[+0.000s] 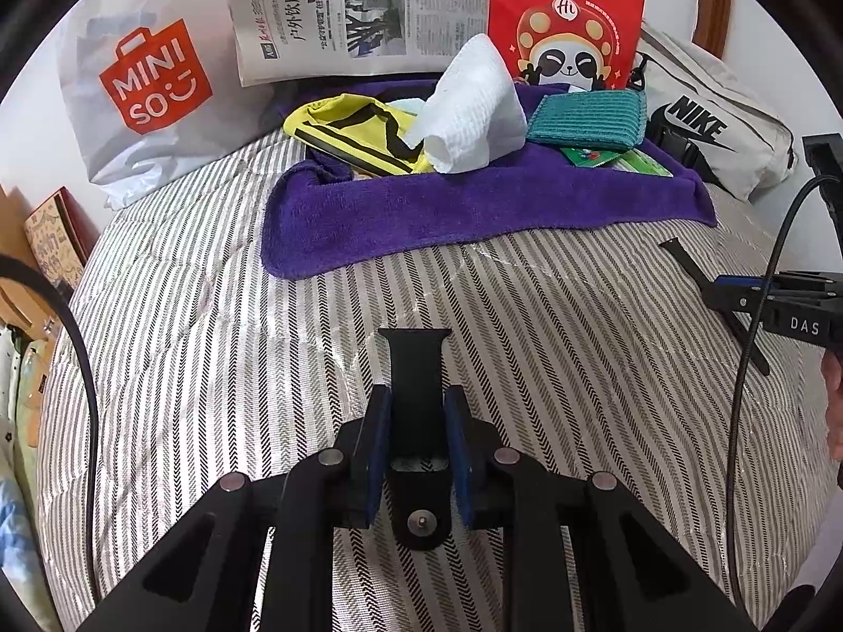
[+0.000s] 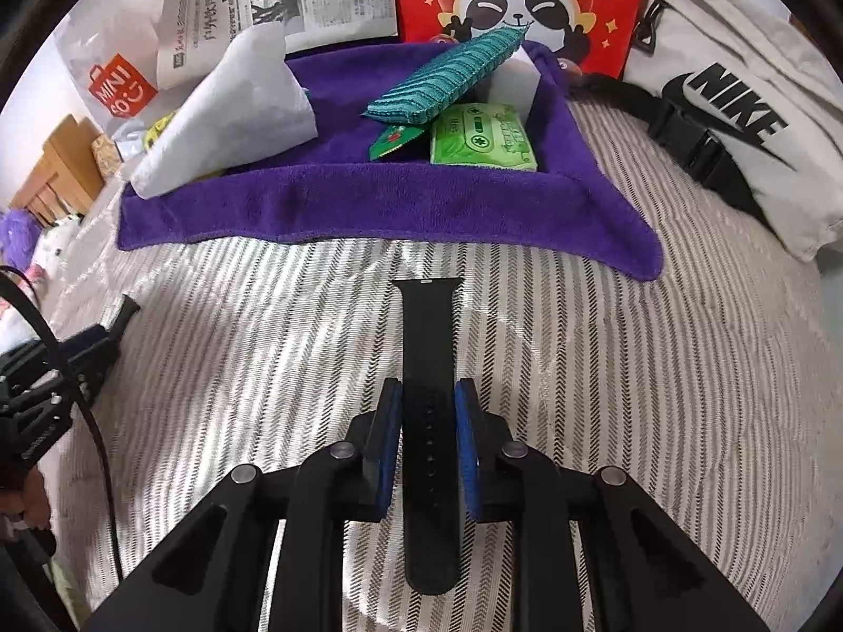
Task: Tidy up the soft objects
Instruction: 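Carry the watch strap over the purple towel with both grippers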
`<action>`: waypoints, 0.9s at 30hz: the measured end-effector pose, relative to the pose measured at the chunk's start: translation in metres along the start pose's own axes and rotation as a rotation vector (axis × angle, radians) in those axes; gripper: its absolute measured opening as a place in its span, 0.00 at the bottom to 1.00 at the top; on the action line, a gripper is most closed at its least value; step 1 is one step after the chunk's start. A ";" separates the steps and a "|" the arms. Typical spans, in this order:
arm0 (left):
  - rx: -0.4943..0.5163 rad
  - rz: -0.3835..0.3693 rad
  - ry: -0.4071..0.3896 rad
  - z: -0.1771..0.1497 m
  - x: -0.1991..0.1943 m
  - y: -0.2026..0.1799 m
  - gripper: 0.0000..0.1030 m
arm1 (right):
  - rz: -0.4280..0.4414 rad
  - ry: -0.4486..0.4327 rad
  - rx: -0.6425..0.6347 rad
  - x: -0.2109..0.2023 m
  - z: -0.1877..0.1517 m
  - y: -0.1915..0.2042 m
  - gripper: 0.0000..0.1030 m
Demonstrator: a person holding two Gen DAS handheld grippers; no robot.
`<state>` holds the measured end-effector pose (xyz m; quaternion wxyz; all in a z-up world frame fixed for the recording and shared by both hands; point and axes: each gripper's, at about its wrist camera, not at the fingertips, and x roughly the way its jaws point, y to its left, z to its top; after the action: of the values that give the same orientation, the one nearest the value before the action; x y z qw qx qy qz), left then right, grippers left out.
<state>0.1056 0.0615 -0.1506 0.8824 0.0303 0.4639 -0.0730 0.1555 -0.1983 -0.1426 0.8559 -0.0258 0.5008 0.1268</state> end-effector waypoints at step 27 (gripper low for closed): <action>0.011 -0.059 -0.056 0.034 -0.045 0.000 0.20 | 0.069 -0.084 -0.043 -0.053 0.023 0.017 0.20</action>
<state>0.1082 0.0616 -0.0943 0.8923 0.0195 0.4392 -0.1024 0.1460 -0.1878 -0.0841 0.8706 -0.0216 0.4620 0.1679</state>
